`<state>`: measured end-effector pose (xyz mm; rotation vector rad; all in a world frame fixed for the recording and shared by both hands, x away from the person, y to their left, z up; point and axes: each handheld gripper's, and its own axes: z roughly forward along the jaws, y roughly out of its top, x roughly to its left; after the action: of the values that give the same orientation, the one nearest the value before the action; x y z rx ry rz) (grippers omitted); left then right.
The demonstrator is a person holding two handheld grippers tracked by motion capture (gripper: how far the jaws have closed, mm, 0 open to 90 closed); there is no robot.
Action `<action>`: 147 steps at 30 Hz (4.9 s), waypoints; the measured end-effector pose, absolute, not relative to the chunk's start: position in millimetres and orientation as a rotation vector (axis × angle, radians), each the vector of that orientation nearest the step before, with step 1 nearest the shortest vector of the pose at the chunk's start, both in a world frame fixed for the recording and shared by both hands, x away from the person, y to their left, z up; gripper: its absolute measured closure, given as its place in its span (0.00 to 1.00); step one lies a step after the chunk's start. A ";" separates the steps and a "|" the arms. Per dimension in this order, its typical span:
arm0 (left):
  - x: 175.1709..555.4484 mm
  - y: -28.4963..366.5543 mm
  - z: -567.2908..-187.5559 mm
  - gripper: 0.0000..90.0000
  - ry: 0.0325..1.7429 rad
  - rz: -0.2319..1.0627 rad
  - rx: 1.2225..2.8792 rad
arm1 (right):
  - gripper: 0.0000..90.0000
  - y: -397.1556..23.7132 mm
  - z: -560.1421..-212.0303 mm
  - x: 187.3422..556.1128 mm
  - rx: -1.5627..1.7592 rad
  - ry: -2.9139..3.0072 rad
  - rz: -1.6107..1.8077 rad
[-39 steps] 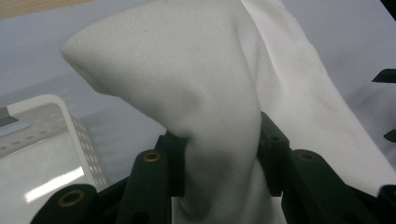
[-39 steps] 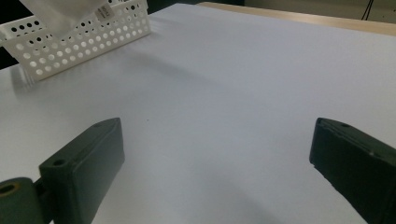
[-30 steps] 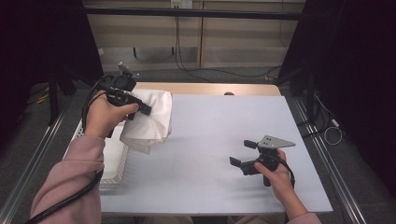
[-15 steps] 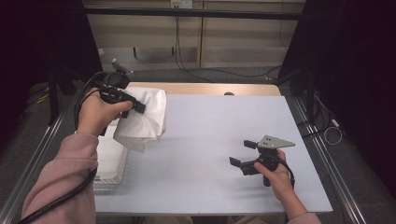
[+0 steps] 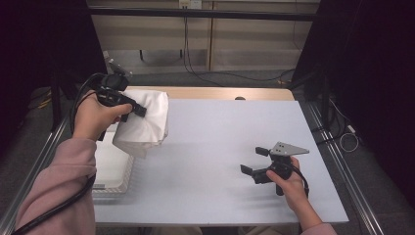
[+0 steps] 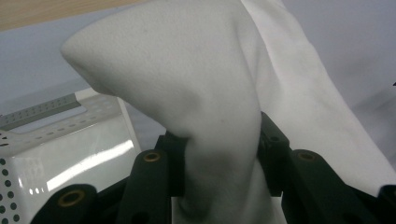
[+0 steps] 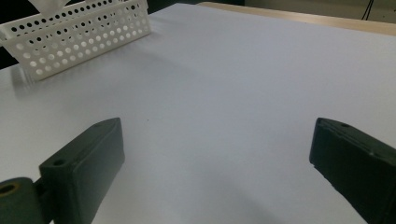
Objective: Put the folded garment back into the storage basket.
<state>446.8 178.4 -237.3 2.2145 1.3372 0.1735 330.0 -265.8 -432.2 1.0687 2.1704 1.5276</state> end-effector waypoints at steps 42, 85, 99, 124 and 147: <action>444.4 211.0 -230.5 0.72 1.406 0.235 2.171 | 0.04 -264.6 -431.6 329.2 1.075 2.169 1.528; 440.9 252.3 -247.1 0.72 1.475 0.292 2.160 | 0.04 -264.2 -432.0 329.6 1.061 2.174 1.523; 440.2 262.1 -255.7 0.72 1.481 0.326 2.166 | 0.04 -264.0 -432.1 329.7 1.063 2.173 1.524; 439.2 272.9 -283.0 0.71 1.471 0.314 2.187 | 0.04 -263.5 -431.8 329.5 1.058 2.173 1.523; 438.2 277.8 -306.8 0.71 1.479 0.313 2.190 | 0.04 -263.6 -431.6 329.4 1.060 2.170 1.523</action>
<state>438.2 277.8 -306.8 2.1899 1.4787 0.3131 329.4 -263.6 -431.6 1.0603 2.1699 1.5230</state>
